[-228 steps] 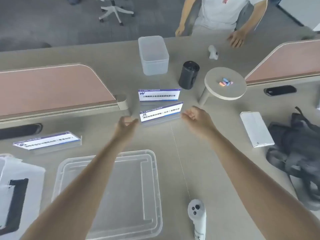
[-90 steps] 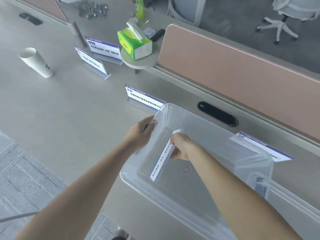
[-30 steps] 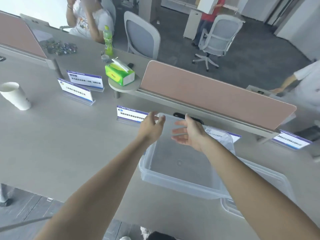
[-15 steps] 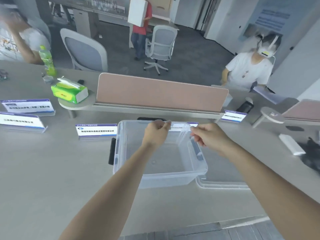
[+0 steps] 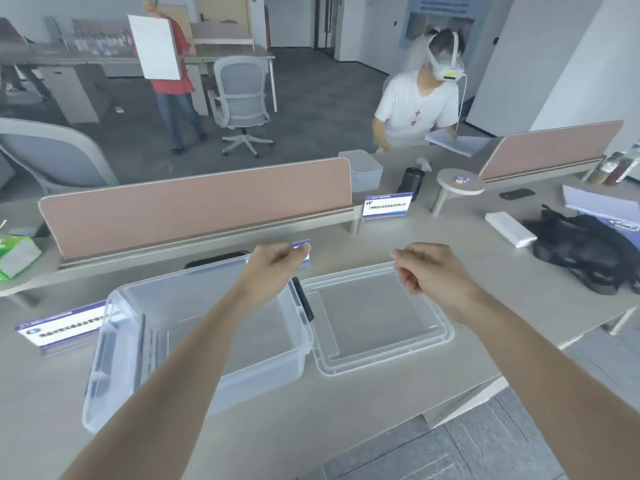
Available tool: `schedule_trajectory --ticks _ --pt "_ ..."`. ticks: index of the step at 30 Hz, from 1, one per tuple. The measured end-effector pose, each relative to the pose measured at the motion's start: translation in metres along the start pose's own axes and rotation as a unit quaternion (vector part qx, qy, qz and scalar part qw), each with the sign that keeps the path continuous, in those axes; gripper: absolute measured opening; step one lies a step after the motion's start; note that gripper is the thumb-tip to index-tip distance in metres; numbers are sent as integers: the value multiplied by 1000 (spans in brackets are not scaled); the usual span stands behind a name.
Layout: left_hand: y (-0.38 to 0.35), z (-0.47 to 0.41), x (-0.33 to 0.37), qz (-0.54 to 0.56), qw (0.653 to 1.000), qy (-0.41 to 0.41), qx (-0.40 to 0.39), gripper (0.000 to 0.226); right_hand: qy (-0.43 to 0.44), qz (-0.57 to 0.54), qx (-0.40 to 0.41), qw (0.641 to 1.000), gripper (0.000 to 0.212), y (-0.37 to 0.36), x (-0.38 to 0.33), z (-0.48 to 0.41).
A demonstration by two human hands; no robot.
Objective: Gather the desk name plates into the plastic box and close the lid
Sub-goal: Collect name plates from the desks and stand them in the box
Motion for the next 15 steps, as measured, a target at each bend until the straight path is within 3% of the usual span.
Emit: schedule_trajectory --ticks 7,15 --pt "-70 0 28 -19 1000 -15 -19 51 -9 -58 26 998 34 78 36 -40" --pt "-112 -34 41 -18 999 -21 -17 51 -29 -57 38 997 30 87 54 -89"
Point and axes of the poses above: each hand's wrist, its own z-axis away from the middle knuckle, its own y-axis out of the back of the hand, x = y × z, the point moved 8 cm from there along -z, towards the middle knuckle, and after that the axes turned 15 degrees about x, right-handed, at the moved point
